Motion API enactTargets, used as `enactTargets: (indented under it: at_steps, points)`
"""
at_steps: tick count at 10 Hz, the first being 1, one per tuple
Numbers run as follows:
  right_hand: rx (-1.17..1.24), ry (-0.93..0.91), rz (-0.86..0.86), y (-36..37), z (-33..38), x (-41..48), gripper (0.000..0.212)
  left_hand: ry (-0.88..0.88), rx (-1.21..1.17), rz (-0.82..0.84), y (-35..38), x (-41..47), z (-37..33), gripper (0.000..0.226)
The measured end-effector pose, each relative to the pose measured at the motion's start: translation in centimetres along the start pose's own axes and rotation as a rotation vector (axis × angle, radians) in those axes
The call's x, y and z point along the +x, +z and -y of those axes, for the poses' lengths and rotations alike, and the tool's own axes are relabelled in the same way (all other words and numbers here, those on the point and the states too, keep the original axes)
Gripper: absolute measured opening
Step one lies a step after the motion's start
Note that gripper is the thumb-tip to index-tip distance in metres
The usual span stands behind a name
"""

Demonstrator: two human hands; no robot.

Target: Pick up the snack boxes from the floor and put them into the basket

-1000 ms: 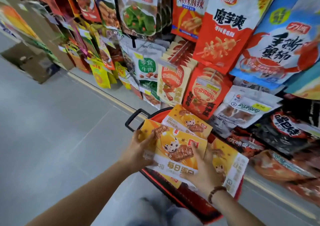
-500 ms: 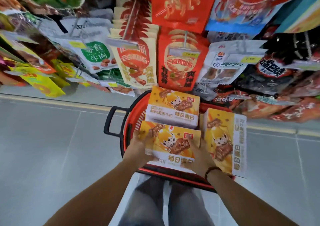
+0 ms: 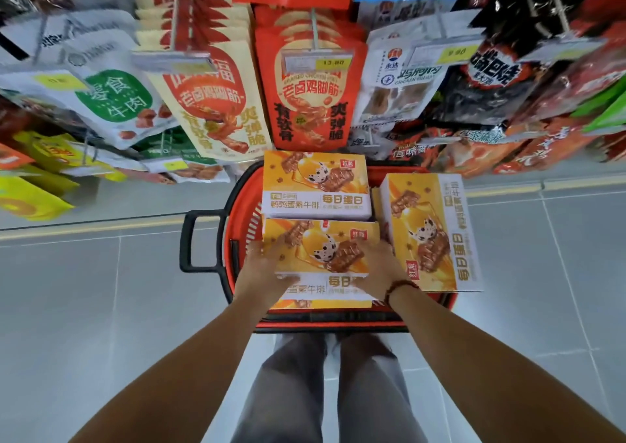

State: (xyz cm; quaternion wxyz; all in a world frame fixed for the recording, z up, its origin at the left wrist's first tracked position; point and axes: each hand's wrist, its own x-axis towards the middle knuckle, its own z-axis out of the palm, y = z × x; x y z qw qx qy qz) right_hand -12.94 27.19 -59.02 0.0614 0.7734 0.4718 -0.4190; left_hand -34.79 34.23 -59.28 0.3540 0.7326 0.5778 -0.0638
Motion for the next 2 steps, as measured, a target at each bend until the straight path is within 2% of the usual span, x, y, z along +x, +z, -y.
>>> enactTargets:
  at_steps: [1,2]
  points:
    - [-0.019,-0.038,-0.069,-1.3,0.7,-2.0,0.072,0.05,0.015,-0.033,-2.3,0.0,-0.3,0.069]
    - [-0.031,-0.096,-0.202,-4.0,1.7,-4.2,0.06,0.172,0.024,-0.063,-5.2,0.2,-2.1,0.063]
